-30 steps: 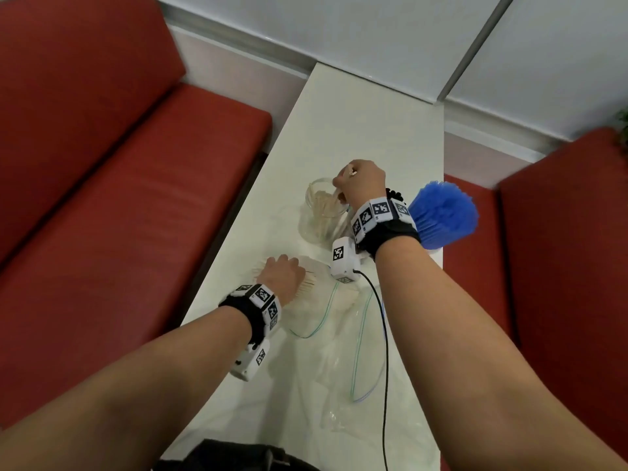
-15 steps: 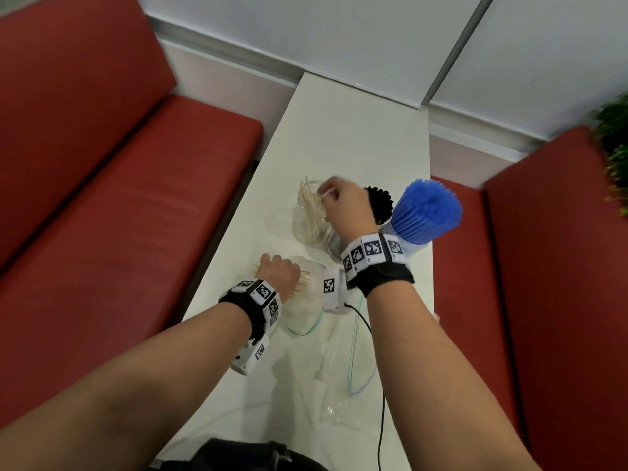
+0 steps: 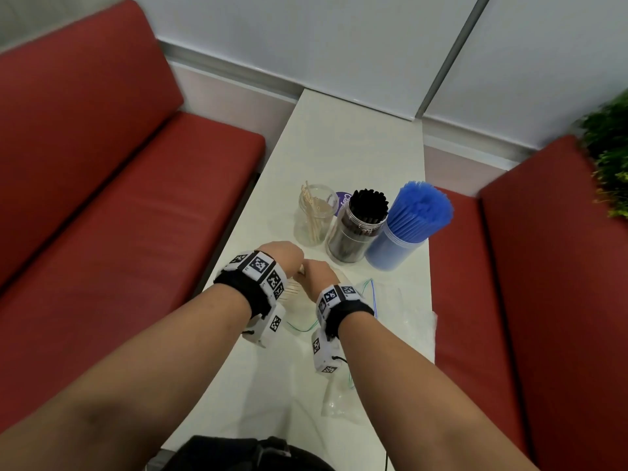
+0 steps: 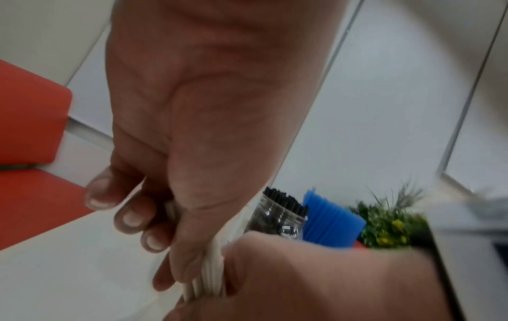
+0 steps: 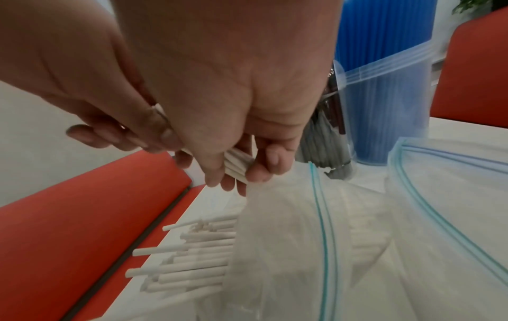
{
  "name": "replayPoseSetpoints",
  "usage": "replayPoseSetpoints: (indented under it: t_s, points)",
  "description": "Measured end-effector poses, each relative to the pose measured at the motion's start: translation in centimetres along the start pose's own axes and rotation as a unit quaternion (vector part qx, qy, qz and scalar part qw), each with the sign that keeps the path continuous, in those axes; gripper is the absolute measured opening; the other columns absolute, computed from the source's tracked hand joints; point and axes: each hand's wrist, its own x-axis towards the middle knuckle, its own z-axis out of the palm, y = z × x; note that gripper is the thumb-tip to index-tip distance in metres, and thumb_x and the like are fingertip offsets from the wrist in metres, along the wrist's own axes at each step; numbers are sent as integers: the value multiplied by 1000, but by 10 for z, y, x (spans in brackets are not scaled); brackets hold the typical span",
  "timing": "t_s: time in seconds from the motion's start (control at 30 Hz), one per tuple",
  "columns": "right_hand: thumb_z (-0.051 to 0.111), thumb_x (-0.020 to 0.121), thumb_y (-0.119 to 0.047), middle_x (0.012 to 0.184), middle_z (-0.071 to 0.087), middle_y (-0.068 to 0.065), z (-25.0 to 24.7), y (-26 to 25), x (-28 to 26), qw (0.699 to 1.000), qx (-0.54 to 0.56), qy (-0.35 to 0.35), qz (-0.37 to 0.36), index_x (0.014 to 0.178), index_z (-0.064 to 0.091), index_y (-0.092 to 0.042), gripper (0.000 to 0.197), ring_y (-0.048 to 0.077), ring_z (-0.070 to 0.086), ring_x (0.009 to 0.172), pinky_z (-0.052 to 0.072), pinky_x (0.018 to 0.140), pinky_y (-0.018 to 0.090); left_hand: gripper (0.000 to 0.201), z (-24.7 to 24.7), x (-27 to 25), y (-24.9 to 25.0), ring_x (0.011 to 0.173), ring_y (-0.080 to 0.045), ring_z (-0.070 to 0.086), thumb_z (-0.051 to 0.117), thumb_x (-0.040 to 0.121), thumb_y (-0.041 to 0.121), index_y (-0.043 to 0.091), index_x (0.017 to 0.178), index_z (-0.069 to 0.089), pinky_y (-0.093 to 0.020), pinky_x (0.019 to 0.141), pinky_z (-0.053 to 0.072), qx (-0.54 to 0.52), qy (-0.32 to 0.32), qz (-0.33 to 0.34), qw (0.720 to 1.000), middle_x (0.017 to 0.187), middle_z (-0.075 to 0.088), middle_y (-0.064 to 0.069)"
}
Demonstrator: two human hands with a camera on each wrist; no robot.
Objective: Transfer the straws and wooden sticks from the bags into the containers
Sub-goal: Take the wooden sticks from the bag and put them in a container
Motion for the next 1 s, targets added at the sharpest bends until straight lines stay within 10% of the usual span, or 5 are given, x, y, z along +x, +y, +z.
replayPoseSetpoints:
  t_s: [0.3,0.47,0.7,0.87,1.0]
  points:
    - [54,102,-30,96,67,11,-17,11,-3,996,70,37,-34,97,60,-7,24,30,61,86,49,77,39,30,-21,-19,-36,95,-30,66,39,99,4,2,124,56,-34,75,53,-214,89,-48,972,116,63,-17]
    - [53,104,-28,91,69,3,-51,-2,-16,985,148,74,-47,97,67,-4,29,23,64,84,46,75,32,26,-3,-14,-28,69,-28,65,39,101,11,3,114,60,-35,63,54,-469,86,-71,876,96,69,-19]
    - [58,102,-27,55,67,-12,-145,-28,-62,929,298,197,-94,88,75,-1,34,5,50,42,45,50,23,38,16,-7,-6,87,-30,63,40,105,32,-2,113,54,-41,87,51,-815,-36,-59,575,96,63,-18]
    - [61,99,-22,81,78,5,-170,-37,-86,900,345,229,-139,91,69,-6,19,6,47,38,45,48,24,55,8,-9,9,102,-39,67,37,104,36,-12,112,62,-49,82,55,-938,-178,45,293,115,65,-27]
    - [67,94,-23,77,77,4,-170,-35,-92,895,360,226,-134,88,69,-13,12,8,55,47,43,49,23,33,-6,-15,20,94,-35,70,57,93,17,-14,98,69,-45,83,59,-954,-178,93,222,102,67,-24]
